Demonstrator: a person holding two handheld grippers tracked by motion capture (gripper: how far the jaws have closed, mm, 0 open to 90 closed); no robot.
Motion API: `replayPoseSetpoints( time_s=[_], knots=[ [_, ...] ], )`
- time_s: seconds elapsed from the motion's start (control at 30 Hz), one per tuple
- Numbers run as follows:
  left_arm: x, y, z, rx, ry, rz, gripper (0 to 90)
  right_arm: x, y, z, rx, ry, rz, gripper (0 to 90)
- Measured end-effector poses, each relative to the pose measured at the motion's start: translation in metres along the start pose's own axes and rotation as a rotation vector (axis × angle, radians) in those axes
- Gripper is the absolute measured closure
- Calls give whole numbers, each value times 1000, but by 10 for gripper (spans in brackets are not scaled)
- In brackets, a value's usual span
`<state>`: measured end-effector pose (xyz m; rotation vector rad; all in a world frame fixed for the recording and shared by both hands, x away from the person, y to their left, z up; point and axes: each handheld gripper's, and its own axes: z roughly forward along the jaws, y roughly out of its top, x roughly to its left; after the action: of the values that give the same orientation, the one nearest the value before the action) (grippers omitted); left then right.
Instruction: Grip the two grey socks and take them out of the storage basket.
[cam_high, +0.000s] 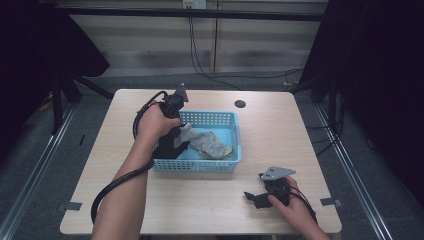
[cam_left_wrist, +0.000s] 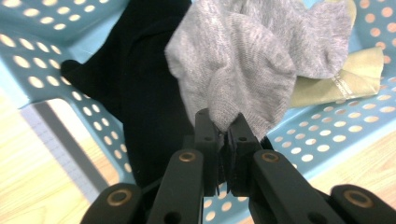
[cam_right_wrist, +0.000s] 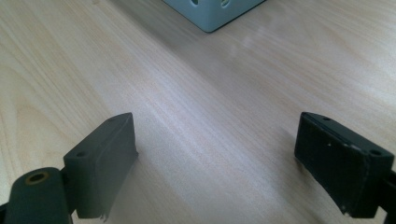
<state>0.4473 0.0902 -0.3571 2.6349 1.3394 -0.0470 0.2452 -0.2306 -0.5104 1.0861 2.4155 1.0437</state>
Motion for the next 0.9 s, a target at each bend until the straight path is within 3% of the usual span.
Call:
replayPoseSetpoints(
  time_s=[0.47,0.9],
  knots=[
    [3,-2,-39,-16,-11,15,855,0,0,0,0,0,0,121],
    [6,-6,-60,17,-8,26,855,0,0,0,0,0,0,121]
  ],
)
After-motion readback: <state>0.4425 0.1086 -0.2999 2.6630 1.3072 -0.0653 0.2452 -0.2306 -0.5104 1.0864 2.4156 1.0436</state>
